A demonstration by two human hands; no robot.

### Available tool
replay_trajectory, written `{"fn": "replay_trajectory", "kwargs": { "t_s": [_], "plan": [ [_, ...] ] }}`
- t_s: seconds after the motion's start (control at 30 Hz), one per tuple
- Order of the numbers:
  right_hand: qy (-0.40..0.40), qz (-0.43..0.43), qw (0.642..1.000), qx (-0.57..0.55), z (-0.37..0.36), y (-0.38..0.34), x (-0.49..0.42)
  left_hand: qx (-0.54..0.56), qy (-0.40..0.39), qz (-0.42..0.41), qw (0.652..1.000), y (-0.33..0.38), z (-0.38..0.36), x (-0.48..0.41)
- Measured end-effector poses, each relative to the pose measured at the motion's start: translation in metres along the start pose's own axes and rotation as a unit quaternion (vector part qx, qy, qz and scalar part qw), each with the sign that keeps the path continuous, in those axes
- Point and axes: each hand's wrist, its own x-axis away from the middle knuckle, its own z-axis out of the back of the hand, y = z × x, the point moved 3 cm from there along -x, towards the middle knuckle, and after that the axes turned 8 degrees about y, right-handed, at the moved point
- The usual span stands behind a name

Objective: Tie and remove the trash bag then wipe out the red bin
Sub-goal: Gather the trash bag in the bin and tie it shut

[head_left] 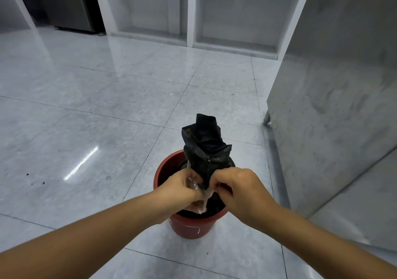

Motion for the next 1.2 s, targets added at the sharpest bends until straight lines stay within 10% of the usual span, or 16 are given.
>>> {"fn": "replay_trajectory", "kwargs": {
  "t_s": [0.63, 1.2],
  "plan": [
    [0.059, -0.153, 0.979, -0.123, -0.032, 0.012, -0.009, -0.225, 0.136, -0.16, 0.951, -0.007, 0.006, 0.002],
    [-0.021, -0.017, 1.0, 0.003, -0.034, 0.006, 0.003, -0.135, 0.122, -0.189, 0.965, -0.004, 0.006, 0.016]
  ]
}}
